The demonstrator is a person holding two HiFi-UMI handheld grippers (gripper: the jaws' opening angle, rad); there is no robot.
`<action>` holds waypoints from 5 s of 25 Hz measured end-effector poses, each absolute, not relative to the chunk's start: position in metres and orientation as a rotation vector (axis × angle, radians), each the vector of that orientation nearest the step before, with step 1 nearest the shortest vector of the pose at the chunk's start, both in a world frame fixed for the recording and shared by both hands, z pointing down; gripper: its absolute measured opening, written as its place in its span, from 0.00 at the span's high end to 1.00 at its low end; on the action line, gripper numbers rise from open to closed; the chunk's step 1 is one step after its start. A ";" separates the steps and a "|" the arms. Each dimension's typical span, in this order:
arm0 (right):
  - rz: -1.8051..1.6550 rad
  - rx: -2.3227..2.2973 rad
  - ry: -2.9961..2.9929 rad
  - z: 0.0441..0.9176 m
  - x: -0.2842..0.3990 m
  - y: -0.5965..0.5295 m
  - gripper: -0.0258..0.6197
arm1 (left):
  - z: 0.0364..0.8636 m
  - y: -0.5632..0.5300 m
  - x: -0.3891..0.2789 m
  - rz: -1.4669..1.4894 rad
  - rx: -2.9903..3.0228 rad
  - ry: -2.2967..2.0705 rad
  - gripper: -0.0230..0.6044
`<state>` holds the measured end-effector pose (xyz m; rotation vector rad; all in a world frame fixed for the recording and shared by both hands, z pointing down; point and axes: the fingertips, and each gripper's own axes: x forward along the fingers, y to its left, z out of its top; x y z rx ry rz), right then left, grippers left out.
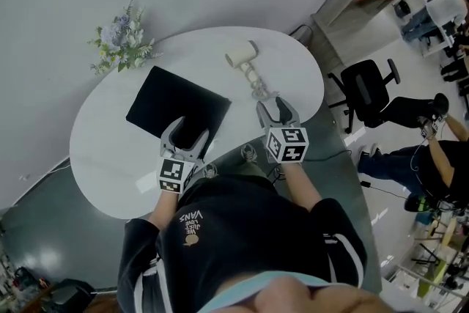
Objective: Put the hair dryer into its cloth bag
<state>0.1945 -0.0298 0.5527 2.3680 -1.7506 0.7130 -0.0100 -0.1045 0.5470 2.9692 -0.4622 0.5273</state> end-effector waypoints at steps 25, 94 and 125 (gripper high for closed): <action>0.795 1.813 -1.734 0.678 0.251 -0.143 0.61 | 0.576 -0.107 -0.019 0.537 2.730 -1.014 0.48; 1.253 1.770 -1.954 0.644 0.195 -0.044 0.61 | 0.664 -0.096 0.003 1.020 2.601 -0.583 0.91; 0.991 1.228 -2.188 0.637 0.075 -0.036 0.61 | 0.589 -0.118 0.019 0.707 2.725 -0.685 0.91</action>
